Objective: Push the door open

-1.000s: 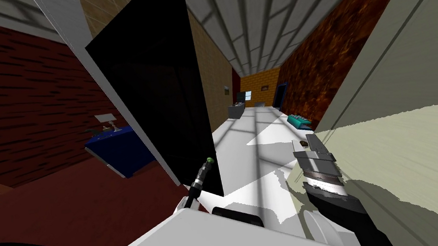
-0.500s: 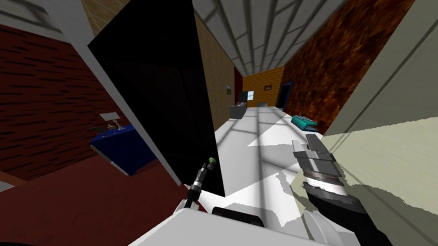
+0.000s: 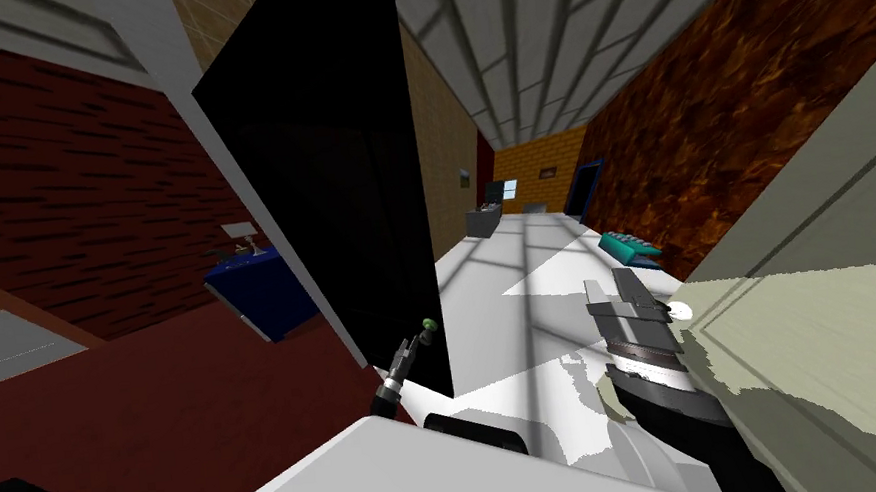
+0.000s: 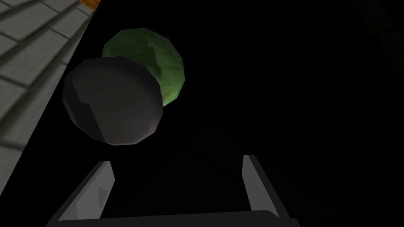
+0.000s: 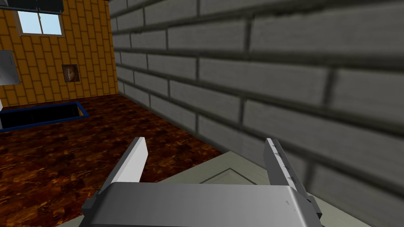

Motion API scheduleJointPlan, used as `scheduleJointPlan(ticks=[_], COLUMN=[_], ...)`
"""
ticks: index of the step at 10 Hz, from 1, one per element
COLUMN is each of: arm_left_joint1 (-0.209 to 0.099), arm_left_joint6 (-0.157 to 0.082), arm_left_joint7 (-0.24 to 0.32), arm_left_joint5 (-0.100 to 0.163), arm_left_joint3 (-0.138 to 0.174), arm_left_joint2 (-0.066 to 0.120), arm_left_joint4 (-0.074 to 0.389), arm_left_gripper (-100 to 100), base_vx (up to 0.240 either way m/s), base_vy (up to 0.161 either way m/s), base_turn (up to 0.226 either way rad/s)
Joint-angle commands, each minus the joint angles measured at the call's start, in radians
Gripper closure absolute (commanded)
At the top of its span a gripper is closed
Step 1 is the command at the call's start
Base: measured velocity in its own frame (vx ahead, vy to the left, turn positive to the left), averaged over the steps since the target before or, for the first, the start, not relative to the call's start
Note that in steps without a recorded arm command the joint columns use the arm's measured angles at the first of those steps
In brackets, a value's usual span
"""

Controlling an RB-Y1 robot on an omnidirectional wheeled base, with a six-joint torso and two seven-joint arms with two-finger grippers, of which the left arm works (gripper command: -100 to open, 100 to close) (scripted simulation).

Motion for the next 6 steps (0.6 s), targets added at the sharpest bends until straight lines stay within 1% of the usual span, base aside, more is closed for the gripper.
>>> scheduleJointPlan(ticks=[1,2,3,4,5,6], arm_left_joint1=[0.05,0.056,0.091,0.127,0.127,0.164], arm_left_joint6=[-0.026,-0.026,-0.046,-0.066,-0.066,-0.086], arm_left_joint7=[-0.05,-0.051,-0.088,-0.115,-0.126,-0.163], arm_left_joint5=[-0.037,-0.037,-0.063,-0.09,-0.09,-0.118], arm_left_joint3=[-0.005,-0.005,-0.008,-0.01,-0.01,-0.013], arm_left_joint2=[-0.003,-0.003,-0.008,-0.012,-0.012,-0.017], arm_left_joint4=[-0.033,-0.033,-0.05,-0.067,-0.067,-0.084], arm_left_gripper=[-100,-100,-100,-100,-100,-100], base_vx=[0.071,0.05,0.043,0.066,0.053,0.055], base_vy=[0.024,0.012,0.015,0.019,0.009,0.015], base_turn=[0.17,0.062,0.127,0.226,0.047,0.101])
